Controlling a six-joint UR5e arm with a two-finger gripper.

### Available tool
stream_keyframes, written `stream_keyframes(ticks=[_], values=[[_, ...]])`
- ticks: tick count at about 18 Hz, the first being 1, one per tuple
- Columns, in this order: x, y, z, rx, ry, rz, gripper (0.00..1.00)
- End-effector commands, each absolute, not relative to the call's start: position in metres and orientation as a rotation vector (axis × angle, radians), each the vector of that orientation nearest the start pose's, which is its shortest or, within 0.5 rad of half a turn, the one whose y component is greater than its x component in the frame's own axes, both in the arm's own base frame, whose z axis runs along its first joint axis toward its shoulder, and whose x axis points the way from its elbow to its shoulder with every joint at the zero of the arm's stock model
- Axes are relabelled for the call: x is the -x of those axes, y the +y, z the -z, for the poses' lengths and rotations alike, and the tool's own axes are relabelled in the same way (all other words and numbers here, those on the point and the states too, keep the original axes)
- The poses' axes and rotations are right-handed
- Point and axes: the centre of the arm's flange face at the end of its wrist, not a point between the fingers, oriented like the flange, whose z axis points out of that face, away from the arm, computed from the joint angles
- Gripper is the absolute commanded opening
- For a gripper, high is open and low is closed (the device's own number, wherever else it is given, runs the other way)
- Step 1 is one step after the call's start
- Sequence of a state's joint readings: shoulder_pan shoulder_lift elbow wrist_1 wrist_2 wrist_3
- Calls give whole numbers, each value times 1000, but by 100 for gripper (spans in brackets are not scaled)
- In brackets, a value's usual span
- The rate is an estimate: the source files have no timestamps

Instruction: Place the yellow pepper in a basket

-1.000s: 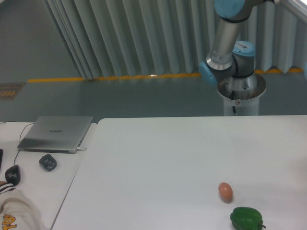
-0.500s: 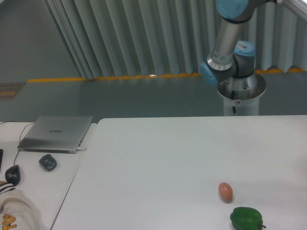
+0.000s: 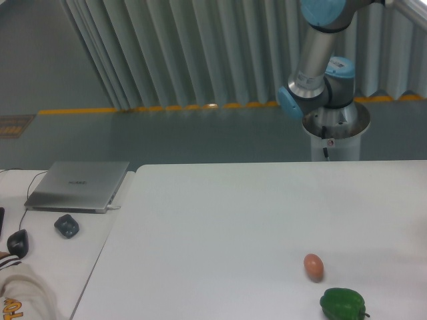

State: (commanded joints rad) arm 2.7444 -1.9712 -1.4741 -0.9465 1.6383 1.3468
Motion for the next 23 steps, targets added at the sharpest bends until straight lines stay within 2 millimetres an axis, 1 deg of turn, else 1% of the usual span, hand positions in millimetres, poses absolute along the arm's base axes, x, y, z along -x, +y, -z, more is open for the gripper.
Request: stream_keyframes(ticks=[2,4,7,8,10,11,12,16,19,20,21,22,23], values=[[556,385,-370,3066,280,-497,100],[547,392,-373,3078,317,-504,100],[527,410,-378,3074,381,-513,100],[521,415,-381,3076,399,-500,100],[506,422,-378,3101,444,-411,100],[500,424,-384,3094,456,-406,100],[491,427,-386,3090,475,-362,100],[453,454,-380,3088,585,-232,100],[412,486,-382,3057,706,-202,100],[398,493,-386,3051,739,-184,100],[388,498,-387,3052,766,-161,100],[381,500,-384,3061,786,-123,100],[373,499,-381,3080,809,-54,100]])
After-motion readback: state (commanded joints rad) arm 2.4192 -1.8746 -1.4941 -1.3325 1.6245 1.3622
